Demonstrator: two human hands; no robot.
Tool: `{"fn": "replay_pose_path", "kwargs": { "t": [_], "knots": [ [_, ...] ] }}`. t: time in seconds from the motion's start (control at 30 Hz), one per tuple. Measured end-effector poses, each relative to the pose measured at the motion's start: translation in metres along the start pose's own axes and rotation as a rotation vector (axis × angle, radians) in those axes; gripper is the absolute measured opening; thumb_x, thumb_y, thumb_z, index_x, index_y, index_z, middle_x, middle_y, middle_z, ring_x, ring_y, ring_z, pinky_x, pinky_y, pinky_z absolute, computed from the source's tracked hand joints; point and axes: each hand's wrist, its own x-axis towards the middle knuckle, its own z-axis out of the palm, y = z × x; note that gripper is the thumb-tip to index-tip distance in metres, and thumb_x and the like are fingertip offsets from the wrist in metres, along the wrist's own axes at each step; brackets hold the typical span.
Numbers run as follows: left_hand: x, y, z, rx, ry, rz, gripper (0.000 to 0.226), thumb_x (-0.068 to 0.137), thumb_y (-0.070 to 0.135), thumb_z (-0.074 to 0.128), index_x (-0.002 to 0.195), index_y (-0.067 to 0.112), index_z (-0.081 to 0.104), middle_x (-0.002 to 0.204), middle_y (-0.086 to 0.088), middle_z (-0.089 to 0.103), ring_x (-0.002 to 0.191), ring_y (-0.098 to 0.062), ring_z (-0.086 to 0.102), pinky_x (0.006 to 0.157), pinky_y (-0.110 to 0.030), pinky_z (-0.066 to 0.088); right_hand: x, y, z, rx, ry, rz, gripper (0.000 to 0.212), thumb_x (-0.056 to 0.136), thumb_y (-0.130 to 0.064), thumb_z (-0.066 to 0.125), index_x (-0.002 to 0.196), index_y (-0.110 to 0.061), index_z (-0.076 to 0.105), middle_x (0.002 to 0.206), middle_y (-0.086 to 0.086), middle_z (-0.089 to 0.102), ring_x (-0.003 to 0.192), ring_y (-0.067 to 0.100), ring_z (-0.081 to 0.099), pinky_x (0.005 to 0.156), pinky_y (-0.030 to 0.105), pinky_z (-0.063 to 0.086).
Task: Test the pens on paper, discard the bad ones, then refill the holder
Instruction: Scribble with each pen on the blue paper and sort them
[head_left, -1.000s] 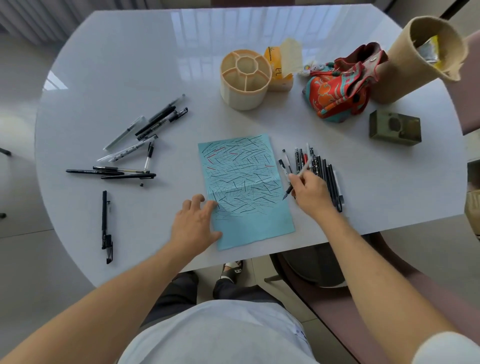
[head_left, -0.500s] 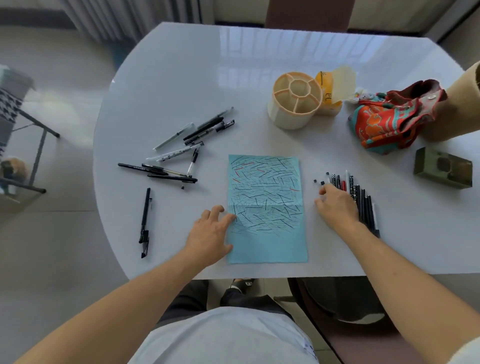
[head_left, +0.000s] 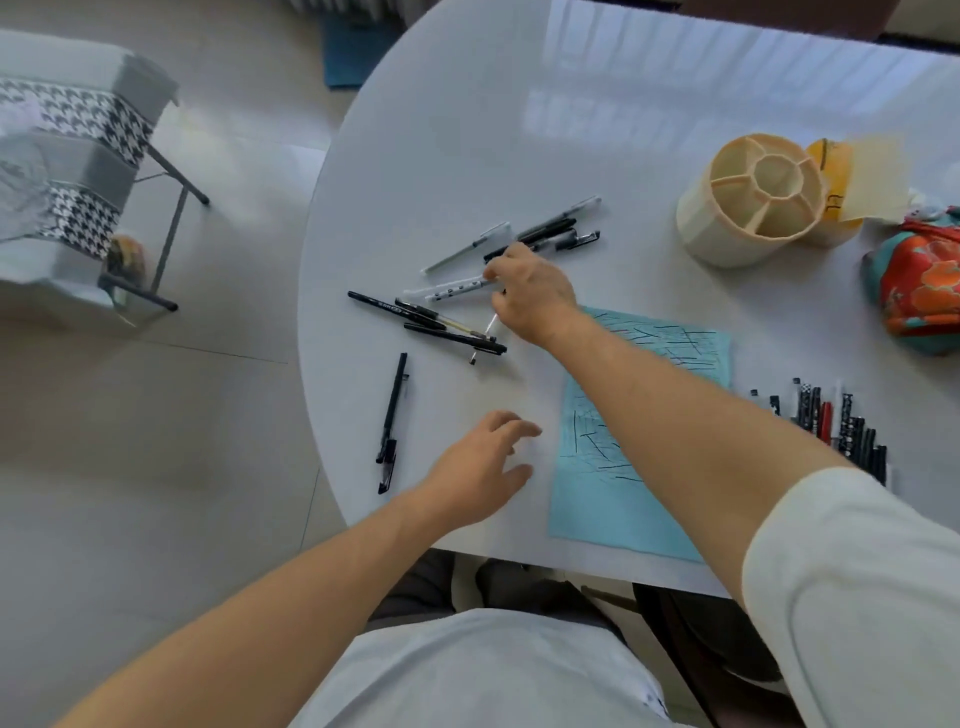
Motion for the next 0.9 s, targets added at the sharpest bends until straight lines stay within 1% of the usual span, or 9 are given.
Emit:
{"fn": "replay_pose_path", "kwargs": {
  "t": [0.17,0.3,0.4,0.5,0.57,0.63,0.73,0.8,0.9],
  "knots": [
    [-0.011,-0.017,-0.012,-0.051,0.048,-0.012,0.040,0.094,0.039,0.057,0.133,0.042,0.046,0.135,0.024,0.039,0.102,0.003,0.056,0.086,-0.029,0.055,0.017,0.000,0.014,-0.232,0.040,-0.072,0.021,0.090,-0.009,0.057,0.109,-0.011,0.066,0.115,0.011,0.059,0.107,0.033,0.059,0.076,0.039,0.051],
    [-0.011,-0.020,-0.016,-0.081,0.090,-0.031,0.037,0.095,0.035,0.058,0.130,0.041,0.049,0.131,0.025,0.042,0.102,0.007,0.055,0.087,-0.028,0.055,-0.003,0.014,-0.002,-0.197,0.085,-0.079,0.015,0.084,-0.014,0.059,0.098,-0.009,0.062,0.102,0.011,0.060,0.092,0.033,0.059,0.066,0.037,0.046],
    [-0.006,-0.013,-0.020,-0.129,0.135,-0.047,0.035,0.095,0.035,0.058,0.129,0.042,0.051,0.126,0.026,0.046,0.103,0.010,0.054,0.087,-0.023,0.052,-0.044,0.036,-0.020,0.082,0.203,0.071,0.011,0.081,-0.016,0.061,0.091,-0.014,0.057,0.084,0.004,0.061,0.070,0.023,0.056,0.060,0.030,0.043],
    [0.006,0.006,-0.018,-0.191,0.140,-0.072,0.039,0.095,0.040,0.058,0.133,0.040,0.050,0.125,0.023,0.051,0.101,0.010,0.056,0.088,-0.020,0.048,-0.108,0.052,-0.028,0.575,0.298,0.338,0.018,0.079,-0.009,0.065,0.091,-0.018,0.056,0.075,-0.003,0.061,0.057,0.005,0.056,0.055,0.019,0.049],
    [0.016,0.026,-0.008,-0.242,0.099,-0.079,0.040,0.096,0.040,0.059,0.135,0.036,0.051,0.121,0.019,0.058,0.094,0.005,0.061,0.086,-0.023,0.050,-0.156,0.056,-0.024,0.927,0.274,0.486,0.019,0.080,-0.001,0.064,0.091,-0.016,0.057,0.075,0.004,0.064,0.055,0.014,0.062,0.055,0.031,0.057],
    [0.023,0.047,0.005,-0.334,0.014,-0.073,0.034,0.097,0.034,0.060,0.130,0.031,0.057,0.107,0.013,0.067,0.083,-0.001,0.067,0.083,-0.028,0.054,-0.199,0.058,-0.016,1.202,0.226,0.567,0.016,0.080,-0.002,0.064,0.093,-0.009,0.058,0.077,0.013,0.069,0.059,0.024,0.068,0.058,0.036,0.059],
    [0.027,0.070,0.028,-0.317,-0.121,-0.038,0.016,0.098,0.032,0.059,0.109,0.029,0.070,0.084,0.009,0.071,0.073,-0.003,0.065,0.077,-0.030,0.057,-0.249,0.065,-0.003,1.397,0.178,0.632,0.015,0.088,-0.015,0.066,0.096,-0.002,0.063,0.084,0.025,0.074,0.073,0.033,0.074,0.064,0.035,0.061],
    [0.027,0.078,0.039,-0.239,-0.158,-0.023,0.013,0.096,0.033,0.061,0.097,0.029,0.073,0.076,0.010,0.070,0.070,-0.003,0.063,0.075,-0.032,0.057,-0.272,0.070,0.005,1.433,0.187,0.637,0.016,0.095,-0.018,0.065,0.092,-0.003,0.069,0.085,0.025,0.075,0.074,0.031,0.074,0.065,0.034,0.061],
    [0.024,0.084,0.046,-0.063,-0.130,0.052,0.012,0.092,0.035,0.066,0.091,0.025,0.073,0.074,0.013,0.069,0.069,-0.002,0.061,0.071,-0.031,0.053,-0.296,0.088,0.009,1.411,0.398,0.766,0.021,0.100,-0.020,0.064,0.086,-0.006,0.070,0.076,0.015,0.073,0.060,0.021,0.068,0.055,0.031,0.057]
  ]
}}
